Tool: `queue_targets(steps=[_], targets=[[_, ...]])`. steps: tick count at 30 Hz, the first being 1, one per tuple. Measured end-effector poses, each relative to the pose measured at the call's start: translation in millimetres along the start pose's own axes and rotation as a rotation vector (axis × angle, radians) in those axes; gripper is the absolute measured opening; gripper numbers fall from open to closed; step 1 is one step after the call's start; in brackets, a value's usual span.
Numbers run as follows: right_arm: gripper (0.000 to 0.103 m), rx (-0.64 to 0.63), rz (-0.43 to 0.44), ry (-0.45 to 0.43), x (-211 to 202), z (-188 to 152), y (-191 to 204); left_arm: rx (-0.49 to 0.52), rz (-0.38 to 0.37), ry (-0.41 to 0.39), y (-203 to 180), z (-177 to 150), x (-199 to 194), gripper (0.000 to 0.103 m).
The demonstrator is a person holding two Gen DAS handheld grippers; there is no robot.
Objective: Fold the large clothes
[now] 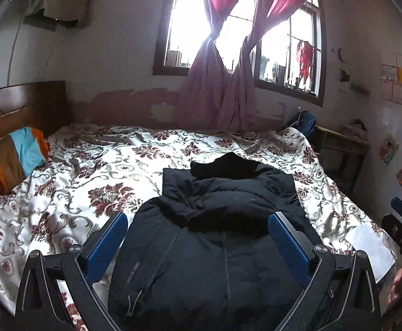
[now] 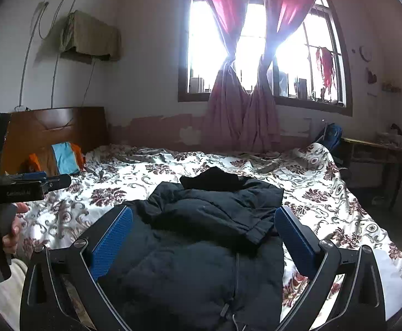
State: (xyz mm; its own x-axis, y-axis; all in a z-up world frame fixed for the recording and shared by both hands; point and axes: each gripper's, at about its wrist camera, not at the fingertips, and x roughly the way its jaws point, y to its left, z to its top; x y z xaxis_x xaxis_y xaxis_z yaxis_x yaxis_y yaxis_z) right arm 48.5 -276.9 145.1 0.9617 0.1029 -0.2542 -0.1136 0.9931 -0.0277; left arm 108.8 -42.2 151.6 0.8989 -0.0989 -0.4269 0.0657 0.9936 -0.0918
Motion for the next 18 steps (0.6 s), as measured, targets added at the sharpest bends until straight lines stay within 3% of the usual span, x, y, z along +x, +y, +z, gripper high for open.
queue_targets(steps=[9,18], targets=[[0.101,-0.016,0.022,0.067,-7.5,-24.3,9.4,0.006,-0.003,0.039,10.7,-29.4,-8.2,0.103],[0.101,-0.145,0.046,0.256,2.6,-70.8,22.3,0.156,-0.047,0.096,27.4,-75.4,-11.1,0.103]])
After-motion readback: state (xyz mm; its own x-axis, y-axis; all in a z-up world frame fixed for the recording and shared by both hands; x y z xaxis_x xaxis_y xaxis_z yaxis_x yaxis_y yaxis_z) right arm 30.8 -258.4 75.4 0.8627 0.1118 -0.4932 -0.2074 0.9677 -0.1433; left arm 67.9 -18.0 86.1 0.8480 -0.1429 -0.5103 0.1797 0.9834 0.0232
